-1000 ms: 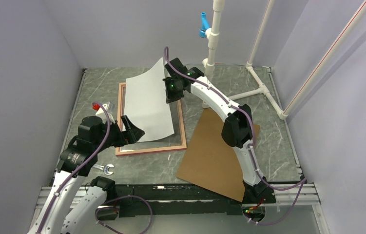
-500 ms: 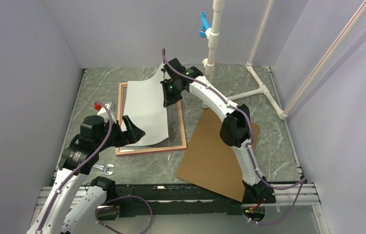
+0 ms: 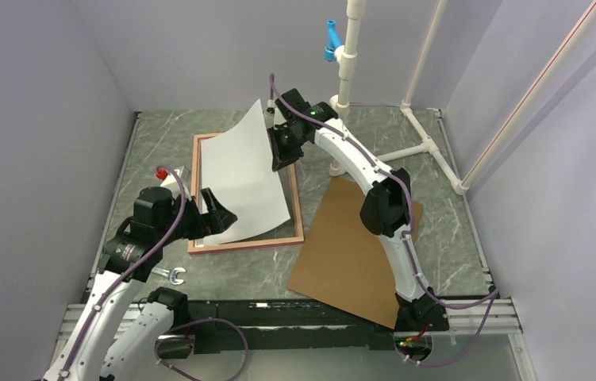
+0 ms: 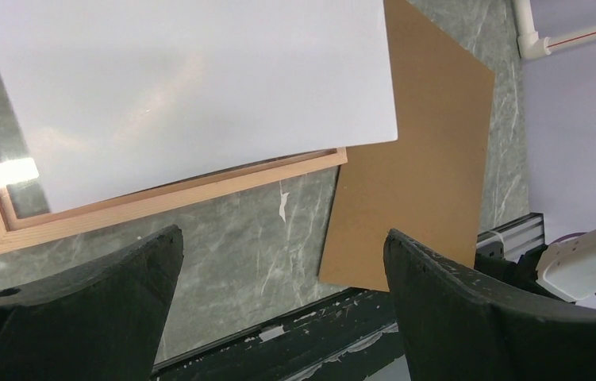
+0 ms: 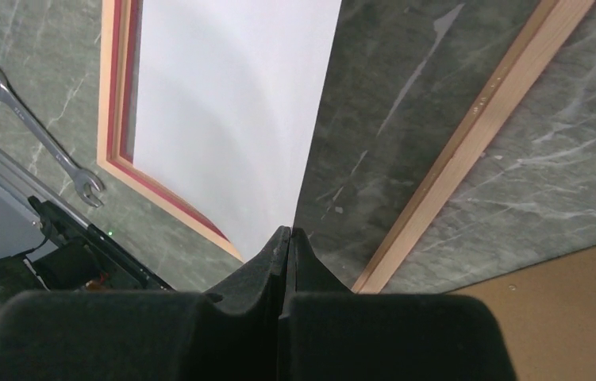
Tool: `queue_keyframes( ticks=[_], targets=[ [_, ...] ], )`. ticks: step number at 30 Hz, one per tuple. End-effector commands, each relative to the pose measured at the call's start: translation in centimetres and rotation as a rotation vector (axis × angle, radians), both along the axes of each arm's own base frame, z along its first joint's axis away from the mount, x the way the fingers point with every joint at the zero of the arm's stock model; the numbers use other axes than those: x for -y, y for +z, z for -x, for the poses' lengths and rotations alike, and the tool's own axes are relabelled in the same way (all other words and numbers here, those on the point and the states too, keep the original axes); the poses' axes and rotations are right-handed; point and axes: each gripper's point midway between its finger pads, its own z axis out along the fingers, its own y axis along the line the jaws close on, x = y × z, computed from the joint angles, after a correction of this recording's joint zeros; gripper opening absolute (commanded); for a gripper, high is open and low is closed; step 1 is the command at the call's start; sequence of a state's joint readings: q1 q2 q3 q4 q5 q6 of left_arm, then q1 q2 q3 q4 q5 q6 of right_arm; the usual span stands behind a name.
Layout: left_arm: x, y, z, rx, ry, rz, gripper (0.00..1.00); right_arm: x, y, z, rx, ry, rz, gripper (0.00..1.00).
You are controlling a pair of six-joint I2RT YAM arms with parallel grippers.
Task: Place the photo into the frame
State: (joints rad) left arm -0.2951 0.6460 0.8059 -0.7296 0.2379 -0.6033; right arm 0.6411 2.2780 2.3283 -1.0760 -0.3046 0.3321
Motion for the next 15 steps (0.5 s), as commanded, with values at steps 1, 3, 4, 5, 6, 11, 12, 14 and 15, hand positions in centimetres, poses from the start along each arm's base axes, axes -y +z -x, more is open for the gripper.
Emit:
queue_keyframes(
  ticks=[1, 3, 4, 5, 6, 11, 12, 14, 15],
  targets=[
    [0.1, 0.2, -0.5, 0.025, -0.005, -0.001, 0.99, 0.7, 0.6, -0.9, 0.009, 0.007, -0.023, 0.0],
    [0.1, 0.2, -0.6, 0.024, -0.009, 0.0, 0.99, 0.5, 0.3, -1.1, 0.002, 0.004, -0.027, 0.0],
    [0.1, 0.2, -0.6, 0.022, -0.008, -0.001, 0.99, 0.4, 0.1, -1.1, -0.004, 0.003, -0.033, 0.0],
    [0.1, 0.2, -0.6, 0.022, -0.007, -0.003, 0.99, 0.2, -0.1, -1.1, -0.012, 0.001, -0.038, 0.0],
    [0.0, 0.1, -0.6, 0.02, -0.005, -0.008, 0.99, 0.1, -0.2, -1.1, -0.019, -0.009, -0.044, 0.0],
    [-0.1, 0.0, -0.6, 0.02, -0.003, -0.017, 1.0, 0.0, -0.7, -0.9, -0.027, -0.089, -0.085, 0.0],
    [-0.1, 0.0, -0.6, 0.02, -0.002, -0.018, 0.99, -0.1, -0.6, -1.1, -0.019, -0.101, -0.096, 0.0],
    [-0.2, -0.1, -0.6, 0.016, -0.001, -0.022, 0.99, 0.1, -0.6, -1.2, -0.014, -0.13, -0.097, 0.0],
    [-0.2, -0.1, -0.6, 0.017, -0.003, -0.023, 0.99, 0.1, -0.7, -1.3, -0.011, -0.142, -0.097, 0.0]
  ],
)
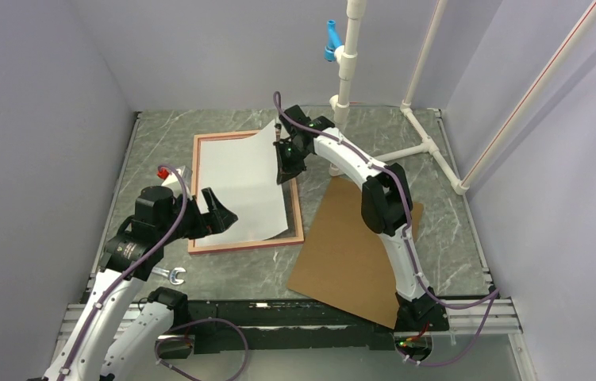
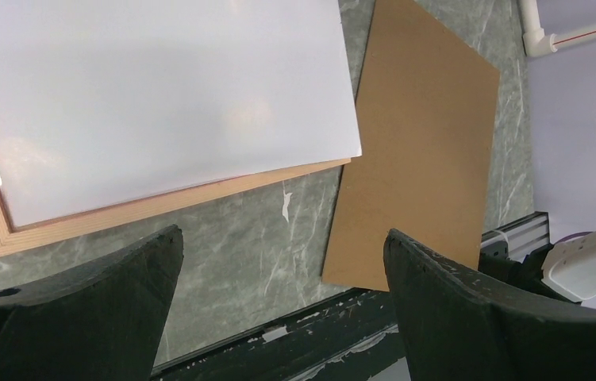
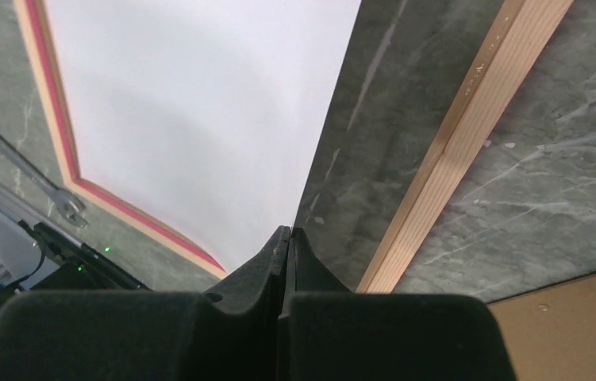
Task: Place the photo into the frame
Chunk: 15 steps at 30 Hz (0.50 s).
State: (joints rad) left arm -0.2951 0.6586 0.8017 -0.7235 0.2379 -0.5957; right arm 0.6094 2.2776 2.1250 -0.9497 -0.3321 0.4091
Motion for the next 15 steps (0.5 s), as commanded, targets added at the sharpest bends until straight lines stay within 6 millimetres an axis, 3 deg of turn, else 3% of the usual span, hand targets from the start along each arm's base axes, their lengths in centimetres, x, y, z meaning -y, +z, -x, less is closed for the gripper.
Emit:
queue_keyframes(
  ticks=[1, 7, 15],
  targets=[
    [-0.3, 0.2, -0.4, 0.022, 0.003, -0.017, 0.99, -0.9, 4.7, -1.3, 0.113, -0.076, -0.103, 0.0],
    [-0.4, 0.2, -0.3, 0.025, 0.003, -0.022, 0.99, -1.2, 4.7, -1.7, 0.128, -0.085, -0.12, 0.0],
    [-0.4, 0.1, -0.3, 0.023, 0.002, -0.027, 0.99, -1.2, 3.2, -2.0, 0.11, -0.078, -0.09, 0.03]
  ],
)
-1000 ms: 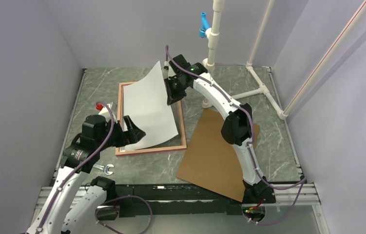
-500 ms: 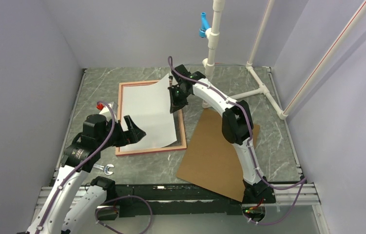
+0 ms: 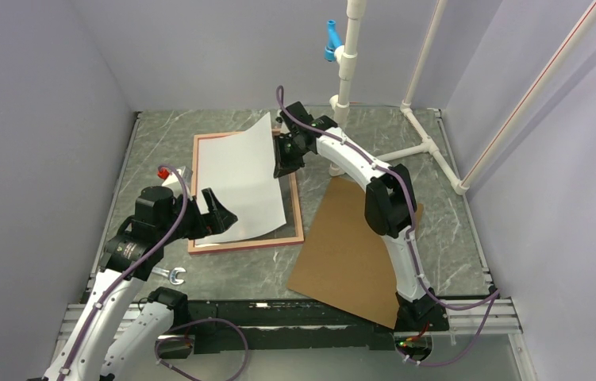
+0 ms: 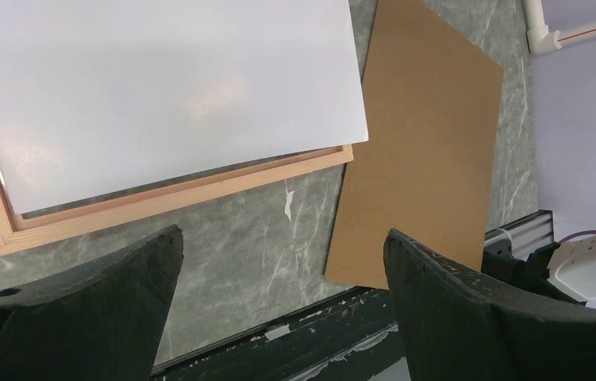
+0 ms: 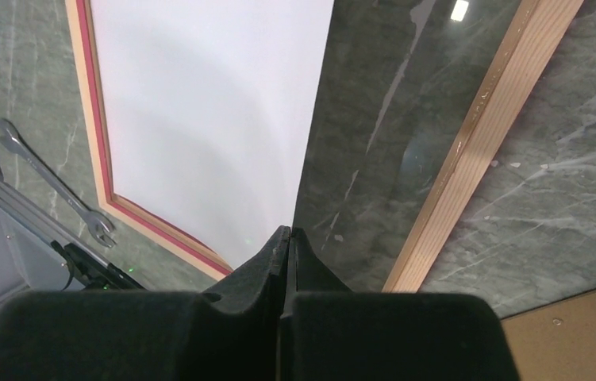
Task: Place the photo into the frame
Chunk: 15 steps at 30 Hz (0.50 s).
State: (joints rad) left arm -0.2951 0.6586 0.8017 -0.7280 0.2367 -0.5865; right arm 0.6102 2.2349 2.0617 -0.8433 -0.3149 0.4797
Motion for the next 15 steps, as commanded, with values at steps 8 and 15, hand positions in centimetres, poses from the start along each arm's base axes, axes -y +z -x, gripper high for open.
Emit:
queue_keyframes(
  ticks=[8, 15],
  targets=[
    [-0.6, 0.5, -0.2, 0.029, 0.018, -0.024, 0.99, 0.6, 2.9, -1.3, 0.118, -0.039, -0.003, 0.68],
    [-0.7, 0.7, -0.2, 0.033, 0.021, -0.026, 0.99, 1.7, 4.6, -1.7, 0.205, -0.066, 0.088, 0.97]
  ],
)
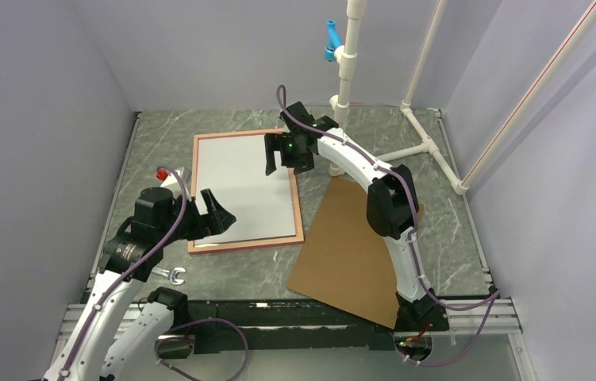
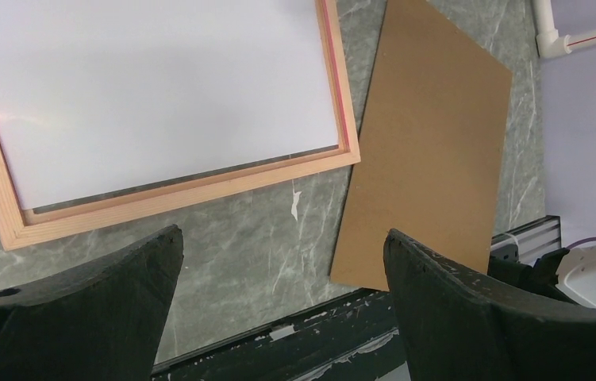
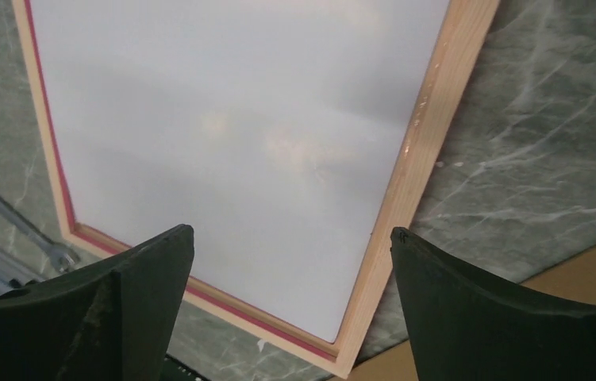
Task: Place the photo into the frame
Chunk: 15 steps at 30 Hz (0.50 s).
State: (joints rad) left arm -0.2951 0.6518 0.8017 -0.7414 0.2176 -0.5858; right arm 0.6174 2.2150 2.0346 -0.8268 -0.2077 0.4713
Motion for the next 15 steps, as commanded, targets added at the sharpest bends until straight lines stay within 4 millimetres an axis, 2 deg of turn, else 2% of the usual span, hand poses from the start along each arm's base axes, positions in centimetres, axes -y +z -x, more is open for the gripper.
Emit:
queue_keyframes(
  ticks=[1, 7, 15],
  targets=[
    [-0.4, 0.9, -0.2, 0.036, 0.003, -0.016, 0.99, 0.8, 5.0, -0.7, 0.149, -0.022, 0.043, 0.99],
    [0.5, 1.6, -0.1, 0.073, -0.042, 0.024, 0.99, 2.3, 5.4, 1.5, 0.187, -0.026, 0.157, 1.0],
    [3.0, 0.2, -0.3, 0.049, -0.139, 0.127, 0.99, 6.5, 4.2, 7.3, 0.173, -0.073, 0.16, 1.0]
  ],
)
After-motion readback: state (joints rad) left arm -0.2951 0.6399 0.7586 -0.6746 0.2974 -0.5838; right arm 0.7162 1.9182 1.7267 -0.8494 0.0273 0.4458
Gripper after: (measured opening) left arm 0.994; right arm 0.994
